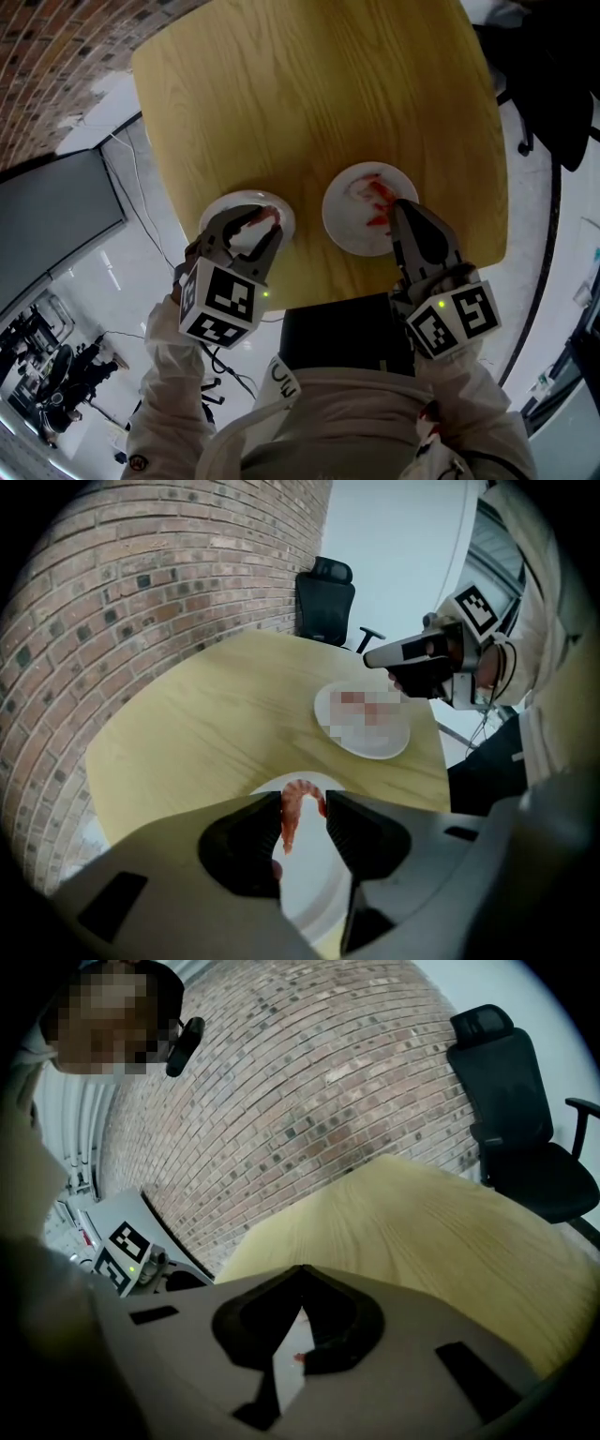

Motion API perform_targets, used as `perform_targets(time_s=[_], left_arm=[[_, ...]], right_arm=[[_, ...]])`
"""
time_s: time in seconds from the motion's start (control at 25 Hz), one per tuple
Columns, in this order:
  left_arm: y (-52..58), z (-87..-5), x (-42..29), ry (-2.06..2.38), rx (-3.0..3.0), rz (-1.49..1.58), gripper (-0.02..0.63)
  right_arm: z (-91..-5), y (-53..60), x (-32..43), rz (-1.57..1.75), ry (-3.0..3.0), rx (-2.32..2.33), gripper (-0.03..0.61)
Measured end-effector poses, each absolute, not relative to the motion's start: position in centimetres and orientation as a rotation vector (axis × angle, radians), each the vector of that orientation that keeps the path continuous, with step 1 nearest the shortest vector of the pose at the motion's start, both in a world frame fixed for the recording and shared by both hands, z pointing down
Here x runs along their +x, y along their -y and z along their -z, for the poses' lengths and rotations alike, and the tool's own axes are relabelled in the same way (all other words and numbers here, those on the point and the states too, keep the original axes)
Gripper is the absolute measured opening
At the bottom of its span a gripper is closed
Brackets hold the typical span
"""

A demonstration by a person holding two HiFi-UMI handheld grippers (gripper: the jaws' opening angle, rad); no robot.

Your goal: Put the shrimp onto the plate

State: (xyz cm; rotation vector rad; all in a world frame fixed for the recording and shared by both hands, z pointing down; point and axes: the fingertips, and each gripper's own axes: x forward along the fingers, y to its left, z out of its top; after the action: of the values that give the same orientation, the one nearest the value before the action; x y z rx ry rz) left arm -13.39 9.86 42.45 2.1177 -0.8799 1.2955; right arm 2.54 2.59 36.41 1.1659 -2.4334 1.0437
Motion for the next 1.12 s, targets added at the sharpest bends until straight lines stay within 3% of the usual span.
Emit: perform_targets(time_s=[1.12], left_arm=[[-7.0,-42.0,-3.4,0.591,2.326,-1.389,0.152]], right_arm=[[-36.3,-2.9,11.3,-1.121,2.338,1.465,0.025]])
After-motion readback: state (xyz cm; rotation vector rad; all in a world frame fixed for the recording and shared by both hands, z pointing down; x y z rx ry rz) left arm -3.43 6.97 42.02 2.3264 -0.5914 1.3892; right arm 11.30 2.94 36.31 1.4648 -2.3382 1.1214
